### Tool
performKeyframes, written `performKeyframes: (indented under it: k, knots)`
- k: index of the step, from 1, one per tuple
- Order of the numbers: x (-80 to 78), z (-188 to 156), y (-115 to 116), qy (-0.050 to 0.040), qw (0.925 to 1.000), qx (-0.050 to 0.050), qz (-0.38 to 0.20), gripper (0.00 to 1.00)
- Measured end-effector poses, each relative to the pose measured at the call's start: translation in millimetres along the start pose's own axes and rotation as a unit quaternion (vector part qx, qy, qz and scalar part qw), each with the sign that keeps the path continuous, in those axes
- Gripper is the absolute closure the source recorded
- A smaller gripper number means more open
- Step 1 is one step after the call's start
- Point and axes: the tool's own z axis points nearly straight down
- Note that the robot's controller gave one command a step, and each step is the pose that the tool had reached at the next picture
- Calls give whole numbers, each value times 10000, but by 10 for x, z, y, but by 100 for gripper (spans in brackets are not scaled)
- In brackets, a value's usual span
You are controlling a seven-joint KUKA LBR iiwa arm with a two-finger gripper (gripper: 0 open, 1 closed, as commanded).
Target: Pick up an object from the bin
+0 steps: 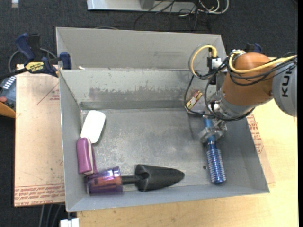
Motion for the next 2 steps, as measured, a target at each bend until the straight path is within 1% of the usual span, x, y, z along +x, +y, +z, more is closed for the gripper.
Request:
performKeyframes:
  k: [1,2]
  knots:
    - [-6,-56,16,-5,10000,-21,-4,100]
    - [1,-272,25,5,10000,-35,-4,100]
